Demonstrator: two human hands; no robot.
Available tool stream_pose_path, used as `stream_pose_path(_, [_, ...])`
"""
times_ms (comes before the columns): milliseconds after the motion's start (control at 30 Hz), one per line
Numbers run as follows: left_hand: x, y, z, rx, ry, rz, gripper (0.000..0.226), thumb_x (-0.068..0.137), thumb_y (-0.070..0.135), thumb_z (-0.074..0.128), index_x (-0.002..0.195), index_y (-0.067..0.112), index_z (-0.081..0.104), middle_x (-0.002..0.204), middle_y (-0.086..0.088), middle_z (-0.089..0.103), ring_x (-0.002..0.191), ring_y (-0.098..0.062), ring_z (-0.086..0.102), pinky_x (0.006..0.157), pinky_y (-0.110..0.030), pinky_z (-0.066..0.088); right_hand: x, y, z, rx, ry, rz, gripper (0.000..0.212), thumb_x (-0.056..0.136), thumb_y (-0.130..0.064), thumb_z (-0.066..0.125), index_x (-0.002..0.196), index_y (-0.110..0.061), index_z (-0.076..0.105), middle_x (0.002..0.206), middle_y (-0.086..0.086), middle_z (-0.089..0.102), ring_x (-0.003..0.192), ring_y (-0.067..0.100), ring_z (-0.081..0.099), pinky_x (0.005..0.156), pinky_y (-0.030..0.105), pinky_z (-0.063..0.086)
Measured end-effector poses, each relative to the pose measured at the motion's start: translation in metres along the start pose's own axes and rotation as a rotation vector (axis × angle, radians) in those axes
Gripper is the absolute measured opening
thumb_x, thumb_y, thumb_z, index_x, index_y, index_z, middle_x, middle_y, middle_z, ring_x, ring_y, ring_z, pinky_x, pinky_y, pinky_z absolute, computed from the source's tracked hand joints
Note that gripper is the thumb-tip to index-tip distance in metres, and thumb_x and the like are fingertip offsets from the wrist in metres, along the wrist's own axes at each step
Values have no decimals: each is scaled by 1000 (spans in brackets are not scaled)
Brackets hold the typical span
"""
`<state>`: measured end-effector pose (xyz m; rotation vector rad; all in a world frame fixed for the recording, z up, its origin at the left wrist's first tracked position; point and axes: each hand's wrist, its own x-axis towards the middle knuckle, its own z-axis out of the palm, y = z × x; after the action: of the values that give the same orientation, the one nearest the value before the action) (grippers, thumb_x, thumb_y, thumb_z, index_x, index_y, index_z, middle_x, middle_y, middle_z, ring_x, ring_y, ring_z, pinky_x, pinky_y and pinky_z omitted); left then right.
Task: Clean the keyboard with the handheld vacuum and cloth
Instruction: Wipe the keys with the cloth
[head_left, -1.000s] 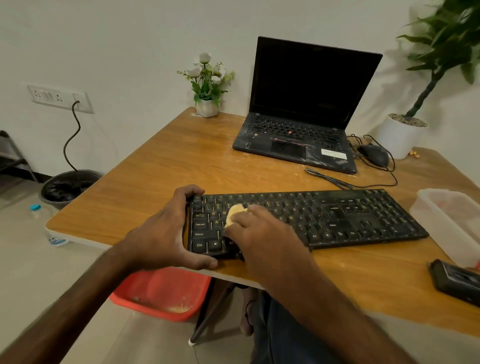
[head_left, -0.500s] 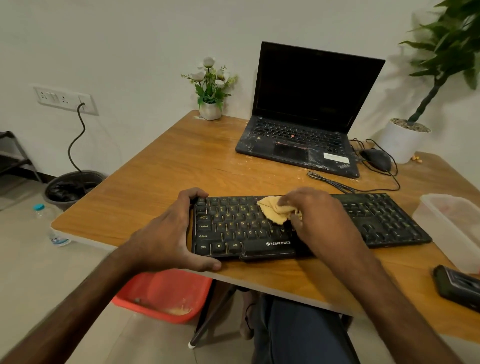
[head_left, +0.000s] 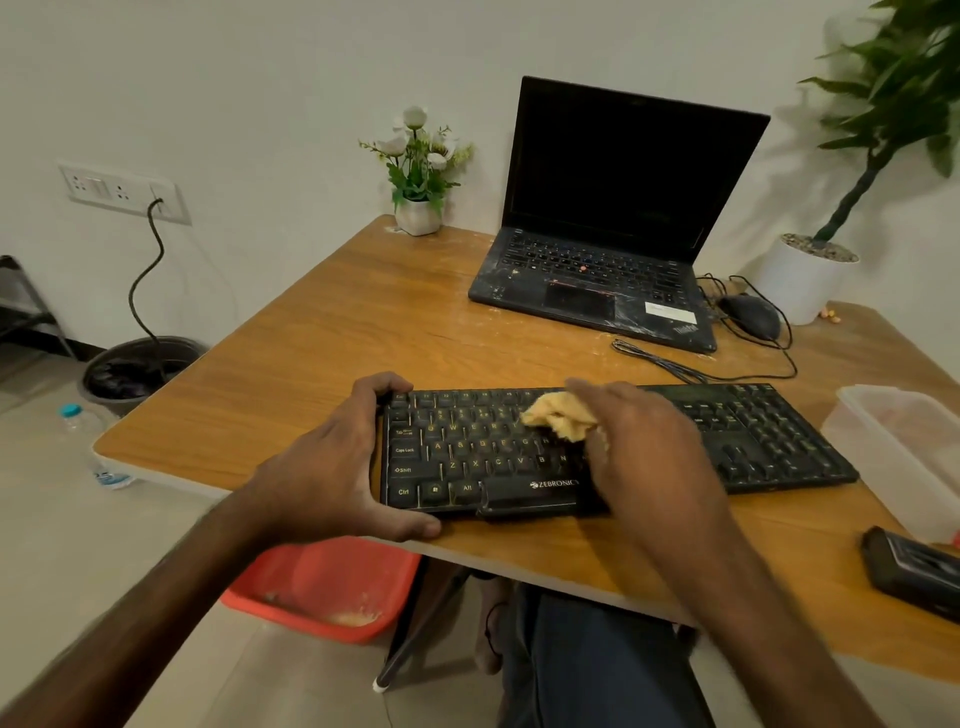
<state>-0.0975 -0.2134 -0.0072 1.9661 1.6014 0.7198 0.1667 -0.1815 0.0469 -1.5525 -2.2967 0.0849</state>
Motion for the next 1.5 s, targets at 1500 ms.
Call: stream_pose_path(1500, [1,-11,0,-163,-17,47,150,46,51,99,139,61,-19,137,28,34,115,8,56,92,-12,49,59,-104,51,97,-124,-244,38,94,-11,59,129,-24,61,119,2,50,112,20,47,89,31,43])
